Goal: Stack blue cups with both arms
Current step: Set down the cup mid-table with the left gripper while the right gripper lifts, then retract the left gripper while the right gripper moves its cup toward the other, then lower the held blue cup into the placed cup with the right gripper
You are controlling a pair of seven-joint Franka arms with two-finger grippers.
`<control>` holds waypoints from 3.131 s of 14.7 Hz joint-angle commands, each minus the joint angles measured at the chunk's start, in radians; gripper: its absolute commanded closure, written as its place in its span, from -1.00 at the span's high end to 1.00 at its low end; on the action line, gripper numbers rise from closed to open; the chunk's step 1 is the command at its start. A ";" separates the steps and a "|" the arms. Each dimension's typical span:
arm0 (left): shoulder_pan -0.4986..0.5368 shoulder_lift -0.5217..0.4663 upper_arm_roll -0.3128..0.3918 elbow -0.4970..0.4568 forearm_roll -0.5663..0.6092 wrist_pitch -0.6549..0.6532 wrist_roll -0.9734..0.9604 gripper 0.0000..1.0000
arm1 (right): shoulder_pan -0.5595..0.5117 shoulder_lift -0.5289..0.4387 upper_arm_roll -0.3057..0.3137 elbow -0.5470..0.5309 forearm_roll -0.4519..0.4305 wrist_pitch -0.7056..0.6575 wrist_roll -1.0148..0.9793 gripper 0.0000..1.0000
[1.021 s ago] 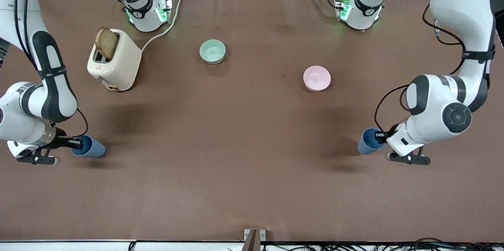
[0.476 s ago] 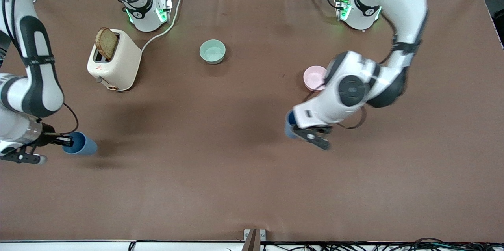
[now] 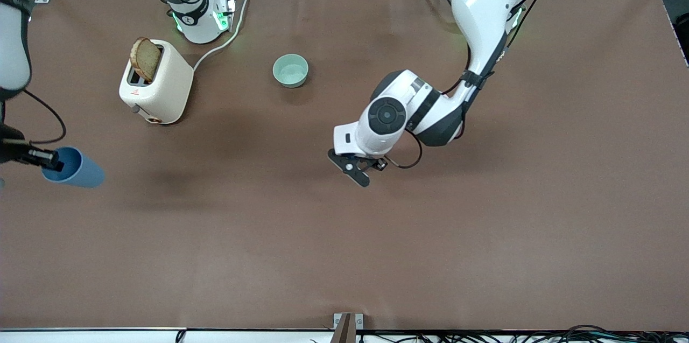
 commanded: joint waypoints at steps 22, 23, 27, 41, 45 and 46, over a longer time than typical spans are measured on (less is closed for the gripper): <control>0.491 -0.297 -0.005 0.030 -0.019 -0.243 -0.044 1.00 | 0.121 -0.208 0.001 0.155 0.010 -0.429 0.068 -0.98; 0.516 -0.309 0.003 0.030 -0.029 -0.258 -0.046 1.00 | 0.135 -0.208 0.001 0.153 0.018 -0.428 0.071 -0.98; 0.519 -0.371 0.137 0.024 -0.026 -0.320 -0.100 1.00 | 0.205 -0.186 -0.001 0.121 0.095 -0.357 0.181 -0.99; 0.441 -0.613 0.322 -0.097 -0.030 -0.414 -0.138 1.00 | 0.747 0.138 -0.001 0.074 0.136 0.069 0.827 -0.99; 0.444 -0.641 0.313 -0.154 -0.037 -0.394 -0.138 1.00 | 0.804 0.147 0.001 -0.072 0.138 0.282 0.869 -0.99; 0.447 -0.641 0.313 -0.155 -0.038 -0.381 -0.138 1.00 | 0.808 0.160 0.001 -0.072 0.138 0.296 0.870 -1.00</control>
